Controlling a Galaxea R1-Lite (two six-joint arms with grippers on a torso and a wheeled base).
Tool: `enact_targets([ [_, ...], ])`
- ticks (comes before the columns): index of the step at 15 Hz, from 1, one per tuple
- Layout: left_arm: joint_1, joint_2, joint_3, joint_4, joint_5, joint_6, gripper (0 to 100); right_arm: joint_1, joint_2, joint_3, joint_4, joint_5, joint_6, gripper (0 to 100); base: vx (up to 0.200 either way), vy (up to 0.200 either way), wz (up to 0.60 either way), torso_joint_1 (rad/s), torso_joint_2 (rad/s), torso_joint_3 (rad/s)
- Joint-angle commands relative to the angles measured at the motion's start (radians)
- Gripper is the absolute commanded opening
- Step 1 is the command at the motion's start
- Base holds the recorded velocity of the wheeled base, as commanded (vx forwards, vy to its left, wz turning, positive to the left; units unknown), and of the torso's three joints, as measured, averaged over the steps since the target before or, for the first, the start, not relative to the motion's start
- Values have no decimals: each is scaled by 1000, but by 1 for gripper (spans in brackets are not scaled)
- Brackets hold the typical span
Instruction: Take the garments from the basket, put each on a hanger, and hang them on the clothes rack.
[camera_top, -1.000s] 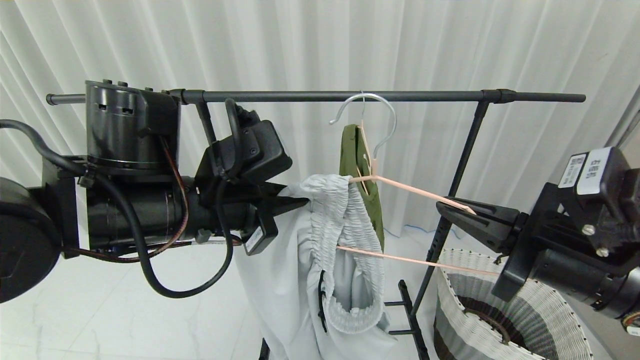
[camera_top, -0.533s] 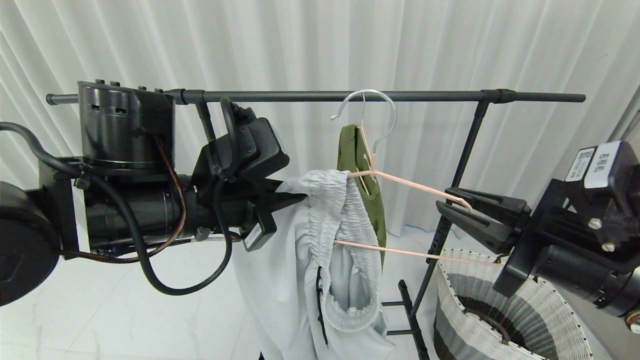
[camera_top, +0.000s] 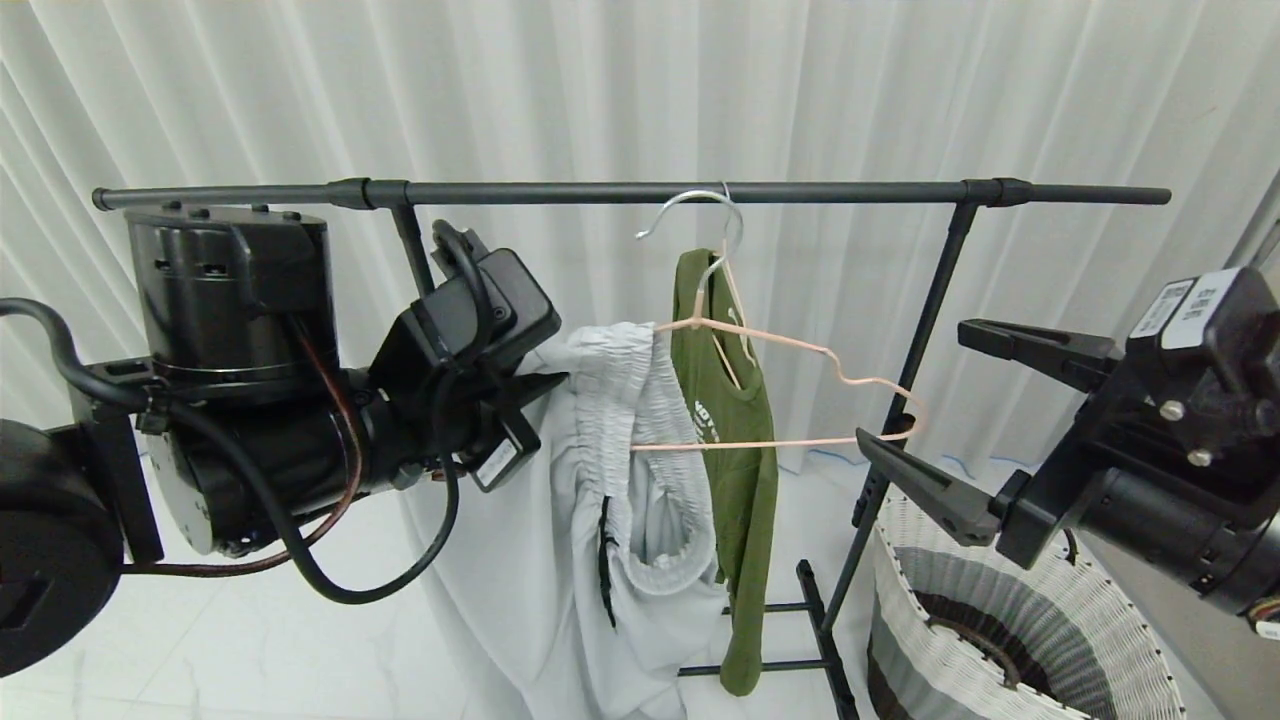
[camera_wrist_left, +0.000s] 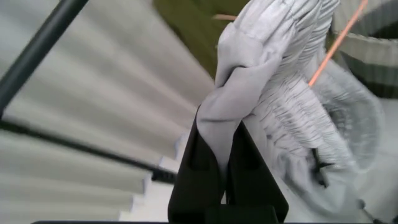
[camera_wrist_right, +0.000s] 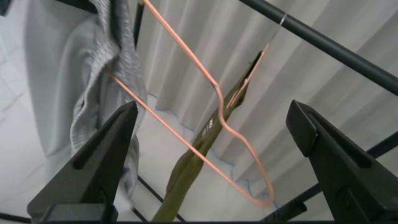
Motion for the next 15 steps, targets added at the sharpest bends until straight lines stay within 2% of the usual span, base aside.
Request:
enact_targets([
  [1, -4, -7, -3, 0, 46, -40, 0, 5, -6, 5, 2, 6, 0, 100, 0, 0, 0, 0, 0, 0],
  [3, -30, -18, -15, 0, 99, -120, 0, 39, 3, 40, 5, 7, 31, 100, 0, 0, 0, 0, 0, 0],
  [4, -32, -24, -18, 0, 103, -133, 0, 51, 9, 52, 5, 9, 54, 100, 0, 0, 0, 0, 0, 0],
  [7, -61, -49, -21, 0, 108, -187, 0, 175, 81, 62, 25, 1, 149, 100, 0, 0, 0, 0, 0, 0],
  [9, -92, -58, -29, -2, 106, -221, 0, 181, 170, 43, 28, -10, 253, 100, 0, 0, 0, 0, 0, 0],
  [10, -104, -62, -29, -2, 106, -229, 0, 180, 213, 23, 28, -34, 315, 100, 0, 0, 0, 0, 0, 0],
  [12, -119, -76, -33, -2, 106, -232, 0, 178, 313, -41, 26, -135, 451, 100, 0, 0, 0, 0, 0, 0],
  [14, -121, -87, -37, -2, 103, -232, 0, 166, 383, -96, 26, -189, 535, 100, 0, 0, 0, 0, 0, 0],
  [15, -121, -88, -40, -2, 102, -233, 0, 163, 405, -107, 26, -194, 551, 100, 0, 0, 0, 0, 0, 0],
])
